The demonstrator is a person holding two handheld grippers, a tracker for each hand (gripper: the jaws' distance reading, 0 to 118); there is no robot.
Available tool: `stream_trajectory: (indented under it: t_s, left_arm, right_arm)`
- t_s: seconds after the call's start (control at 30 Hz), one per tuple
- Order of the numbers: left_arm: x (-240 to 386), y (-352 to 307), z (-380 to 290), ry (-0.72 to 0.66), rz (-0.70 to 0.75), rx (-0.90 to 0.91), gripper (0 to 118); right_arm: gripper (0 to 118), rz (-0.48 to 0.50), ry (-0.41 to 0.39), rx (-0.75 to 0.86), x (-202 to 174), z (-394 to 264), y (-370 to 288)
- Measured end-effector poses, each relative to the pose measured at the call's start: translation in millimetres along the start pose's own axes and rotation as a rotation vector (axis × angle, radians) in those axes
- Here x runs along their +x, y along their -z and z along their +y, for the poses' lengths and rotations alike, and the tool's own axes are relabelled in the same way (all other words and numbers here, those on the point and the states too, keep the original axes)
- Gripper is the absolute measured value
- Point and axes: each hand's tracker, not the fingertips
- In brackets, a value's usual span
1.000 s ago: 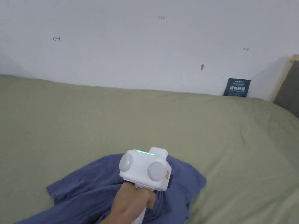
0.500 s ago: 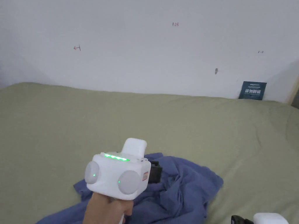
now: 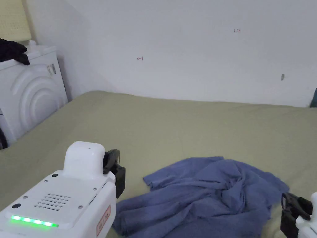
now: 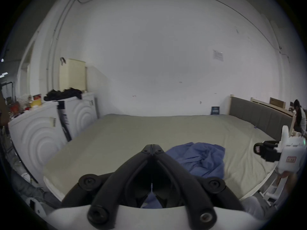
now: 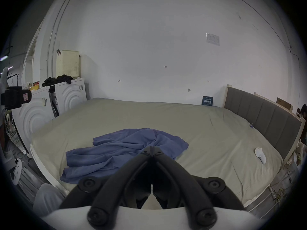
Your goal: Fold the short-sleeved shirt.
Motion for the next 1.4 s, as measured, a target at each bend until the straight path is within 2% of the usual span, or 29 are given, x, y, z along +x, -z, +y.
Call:
stream_trajectory:
  t_s: [0.27, 0.43, 0.57, 0.73, 0.83, 0.87, 0.9, 0.93, 0.97, 1.1, 1.2, 1.23, 1.33, 1.37, 1.4]
  left_arm:
    - [-31, 2, -21, -0.027, 0.074, -0.069, 0]
    - [-54, 33, -39, -0.072, 0.062, -0.208, 0]
    - [-69, 81, -67, -0.026, 0.096, -0.333, 0]
    - [-86, 165, -110, -0.078, 0.023, -0.572, 0]
    - [-92, 217, -133, -0.038, 0.05, -0.674, 2]
    - [-93, 231, -138, -0.043, 0.051, -0.71, 17]
    - [-97, 247, -144, -0.082, 0.037, -0.772, 48]
    - [-89, 251, -145, -0.106, 0.033, -0.824, 97]
    - [-89, 259, -149, -0.127, 0.036, -0.823, 110]
    - [-73, 285, -168, -0.014, 0.107, -0.884, 108]
    - [-67, 285, -168, -0.042, 0.123, -0.897, 108]
    - [-64, 281, -165, -0.038, 0.12, -0.895, 100]
    - [-51, 266, -159, 0.027, 0.072, -0.873, 67]
    - [-48, 264, -158, 0.041, 0.061, -0.876, 53]
    - [-45, 261, -157, 0.037, 0.044, -0.876, 34]
  right_arm:
    - [1, 0.002, 0.005, 0.016, -13, 4, 3]
    - [1, 0.014, -0.003, 0.0, -17, 1, 9]
    - [1, 0.018, -0.007, -0.034, -18, -7, 22]
    - [1, 0.024, -0.016, -0.096, -20, -17, 47]
    - [1, 0.026, -0.031, -0.134, -21, -24, 60]
    - [1, 0.028, -0.034, -0.144, -21, -26, 63]
    - [1, 0.031, -0.037, -0.155, -21, -29, 67]
    - [1, 0.033, -0.038, -0.162, -20, -30, 69]
    - [1, 0.035, -0.04, -0.171, -20, -32, 71]
    - [1, 0.04, -0.043, -0.203, -18, -39, 77]
    - [1, 0.047, -0.038, -0.218, -18, -42, 77]
    - [1, 0.049, -0.036, -0.218, -17, -43, 77]
    - [1, 0.057, -0.02, -0.227, -16, -45, 78]
    - [1, 0.059, -0.013, -0.229, -16, -45, 78]
    - [1, 0.064, -0.007, -0.231, -15, -45, 78]
